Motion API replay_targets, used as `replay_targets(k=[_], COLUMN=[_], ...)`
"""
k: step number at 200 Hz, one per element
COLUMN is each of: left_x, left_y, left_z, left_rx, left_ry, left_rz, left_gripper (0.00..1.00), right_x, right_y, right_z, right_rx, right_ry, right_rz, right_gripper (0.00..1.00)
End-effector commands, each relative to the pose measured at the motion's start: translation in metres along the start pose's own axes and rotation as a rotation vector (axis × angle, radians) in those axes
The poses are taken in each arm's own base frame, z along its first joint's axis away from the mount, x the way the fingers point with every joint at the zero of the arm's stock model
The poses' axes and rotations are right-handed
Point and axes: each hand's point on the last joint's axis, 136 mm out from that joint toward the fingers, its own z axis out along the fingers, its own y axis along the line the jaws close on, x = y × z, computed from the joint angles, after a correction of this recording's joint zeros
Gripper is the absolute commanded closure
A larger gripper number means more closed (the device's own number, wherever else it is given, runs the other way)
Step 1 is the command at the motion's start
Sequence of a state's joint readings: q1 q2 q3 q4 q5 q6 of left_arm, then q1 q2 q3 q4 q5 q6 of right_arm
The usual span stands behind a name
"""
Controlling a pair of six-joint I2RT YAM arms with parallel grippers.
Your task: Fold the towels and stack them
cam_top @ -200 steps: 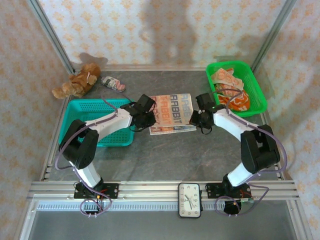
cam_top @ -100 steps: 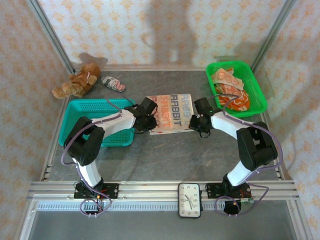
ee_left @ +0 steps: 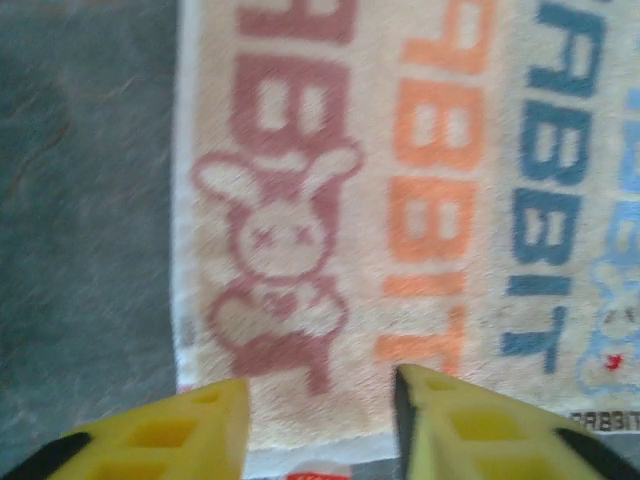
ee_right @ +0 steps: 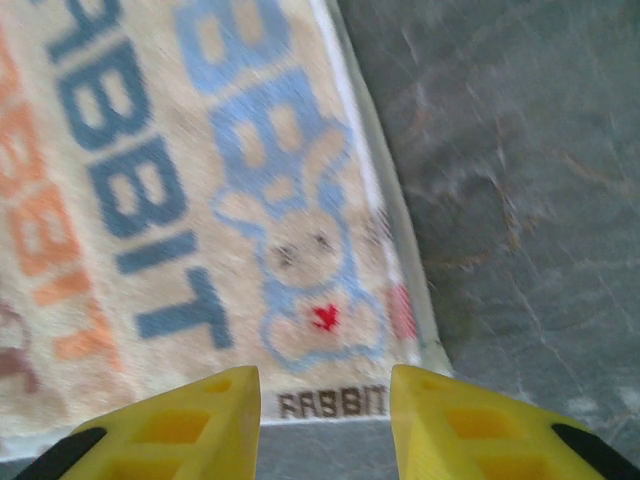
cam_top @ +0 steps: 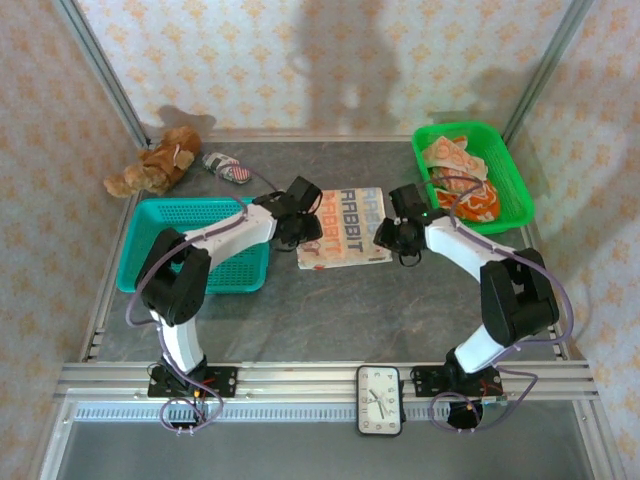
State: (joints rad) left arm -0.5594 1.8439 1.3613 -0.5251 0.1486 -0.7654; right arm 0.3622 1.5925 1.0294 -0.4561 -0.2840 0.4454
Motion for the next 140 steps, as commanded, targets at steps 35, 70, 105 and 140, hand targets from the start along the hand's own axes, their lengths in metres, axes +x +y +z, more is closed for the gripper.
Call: replay_targets(k=[35,70,105,140], left_x=[-0.014,0.005,0.032,0.07], left_y=[0.003,0.016,0.028,0.037], left_z=[0.044,0.066,0.065,0.057], left_rx=[-0.071,-0.103,-0.108,-0.105], left_ry=[0.044,0.105,0.14,0.188], left_rz=[0.045,0.042,0.049,0.069], left_gripper=[0.85,0.89,0.9,0.9], right_x=[-0.017,0.006,0.04,0.077], right_y=[0.006,-0.015,-0.037,-0.053], right_z=[0.036,0.051,0.048,0.035], right_rx=[0.05,0.087,0.096,0.102], right_ry=[0.022,0.064,0.095,0.1], right_rz=[-0.011,0.015,0.062,0.097], right_gripper=[0.83,0.87,0.9,0.9])
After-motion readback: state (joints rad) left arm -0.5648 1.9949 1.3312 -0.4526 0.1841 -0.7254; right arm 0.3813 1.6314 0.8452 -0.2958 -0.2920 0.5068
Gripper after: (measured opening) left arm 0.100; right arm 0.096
